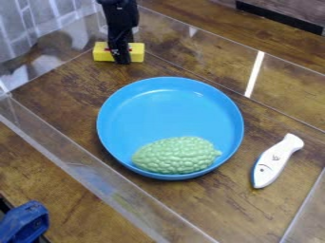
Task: Remove the yellow brick from inside the blue tray and put it on the table
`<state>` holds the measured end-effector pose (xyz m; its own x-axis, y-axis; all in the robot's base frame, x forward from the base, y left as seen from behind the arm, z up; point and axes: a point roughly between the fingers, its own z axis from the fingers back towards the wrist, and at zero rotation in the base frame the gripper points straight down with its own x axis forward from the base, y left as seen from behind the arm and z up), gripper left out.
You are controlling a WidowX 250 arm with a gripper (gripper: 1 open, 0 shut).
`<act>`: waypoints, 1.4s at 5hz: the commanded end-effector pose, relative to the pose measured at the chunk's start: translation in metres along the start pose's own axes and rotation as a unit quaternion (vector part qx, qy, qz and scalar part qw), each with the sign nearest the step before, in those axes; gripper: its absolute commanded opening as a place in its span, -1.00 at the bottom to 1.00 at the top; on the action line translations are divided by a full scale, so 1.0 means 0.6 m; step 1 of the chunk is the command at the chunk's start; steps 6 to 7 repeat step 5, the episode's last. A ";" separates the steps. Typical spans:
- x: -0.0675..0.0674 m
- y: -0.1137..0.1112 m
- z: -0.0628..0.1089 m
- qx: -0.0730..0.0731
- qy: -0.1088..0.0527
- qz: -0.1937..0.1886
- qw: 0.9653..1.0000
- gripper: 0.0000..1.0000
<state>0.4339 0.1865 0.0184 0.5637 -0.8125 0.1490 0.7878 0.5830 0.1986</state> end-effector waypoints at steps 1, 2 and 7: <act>-0.041 -0.006 -0.026 -0.016 0.007 0.000 1.000 -1.00; -0.039 -0.007 -0.026 -0.017 0.006 -0.003 1.000 -1.00; -0.039 -0.007 -0.024 -0.021 0.002 -0.013 1.000 -1.00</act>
